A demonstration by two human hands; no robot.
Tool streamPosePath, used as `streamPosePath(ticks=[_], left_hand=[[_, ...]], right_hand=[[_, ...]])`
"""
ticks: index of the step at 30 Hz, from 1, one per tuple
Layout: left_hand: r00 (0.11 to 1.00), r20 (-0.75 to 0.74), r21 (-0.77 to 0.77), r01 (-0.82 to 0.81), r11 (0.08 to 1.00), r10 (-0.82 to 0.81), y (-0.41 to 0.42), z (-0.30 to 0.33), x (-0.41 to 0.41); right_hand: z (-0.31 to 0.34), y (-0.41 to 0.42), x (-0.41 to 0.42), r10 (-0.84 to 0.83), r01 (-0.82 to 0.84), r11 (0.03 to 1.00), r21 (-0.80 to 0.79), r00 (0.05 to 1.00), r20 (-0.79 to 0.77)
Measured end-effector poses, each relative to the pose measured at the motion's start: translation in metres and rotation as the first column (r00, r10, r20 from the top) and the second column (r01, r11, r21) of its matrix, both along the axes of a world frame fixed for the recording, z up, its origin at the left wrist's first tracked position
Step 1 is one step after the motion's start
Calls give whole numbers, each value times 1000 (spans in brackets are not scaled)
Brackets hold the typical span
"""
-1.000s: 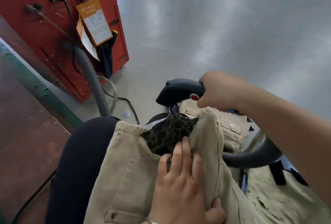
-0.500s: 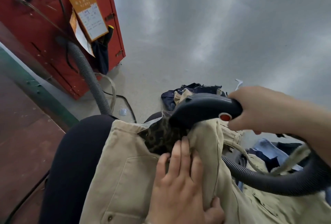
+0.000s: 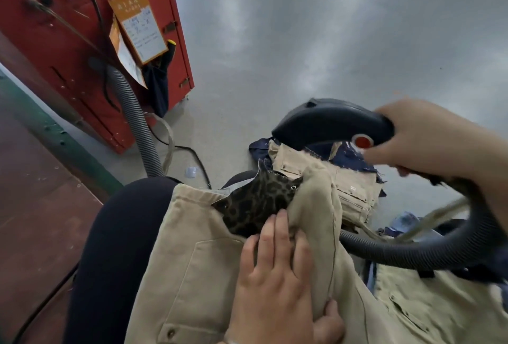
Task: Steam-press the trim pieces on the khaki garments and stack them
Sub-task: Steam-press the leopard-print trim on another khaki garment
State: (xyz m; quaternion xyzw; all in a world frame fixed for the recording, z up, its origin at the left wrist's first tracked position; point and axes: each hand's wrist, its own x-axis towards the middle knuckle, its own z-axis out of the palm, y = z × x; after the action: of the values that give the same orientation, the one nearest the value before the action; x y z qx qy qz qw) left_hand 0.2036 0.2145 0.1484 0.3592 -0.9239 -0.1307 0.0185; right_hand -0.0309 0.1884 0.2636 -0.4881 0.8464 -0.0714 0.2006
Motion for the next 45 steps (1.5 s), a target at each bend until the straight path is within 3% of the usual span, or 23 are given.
streamPosePath(ticks=[8, 16, 21, 23, 29, 31, 34, 40, 45], left_hand=[[1000, 19, -12, 10, 1000, -10, 1, 1, -2], [998, 54, 25, 6, 1000, -7, 0, 5, -1], [999, 36, 25, 4, 1000, -5, -2, 3, 1], [1000, 31, 24, 7, 1000, -8, -2, 3, 0], [1000, 15, 10, 3, 1000, -3, 0, 1, -3], [1000, 16, 12, -2, 1000, 2, 0, 1, -3], [999, 45, 23, 0, 1000, -1, 0, 3, -2], [999, 33, 21, -2, 1000, 1, 0, 3, 0], [1000, -8, 37, -13, 999, 13, -2, -1, 0]], right_hand=[[-20, 20, 25, 135, -95, 977, 189, 968, -210], [-55, -45, 34, 107, -73, 983, 167, 973, -204], [-13, 1, 1, -28, 28, 1000, -4, 999, -22], [8, 29, -3, -40, 39, 999, -17, 999, -37], [-8, 55, 4, 23, 8, 983, 183, 985, -170], [-24, 50, 5, -2, 34, 977, 211, 988, -152], [-45, 34, 13, -36, 52, 983, 177, 995, -89], [-55, -1, 12, -83, 106, 985, 135, 983, -165], [-9, 39, -7, -146, 146, 988, -54, 989, 7]])
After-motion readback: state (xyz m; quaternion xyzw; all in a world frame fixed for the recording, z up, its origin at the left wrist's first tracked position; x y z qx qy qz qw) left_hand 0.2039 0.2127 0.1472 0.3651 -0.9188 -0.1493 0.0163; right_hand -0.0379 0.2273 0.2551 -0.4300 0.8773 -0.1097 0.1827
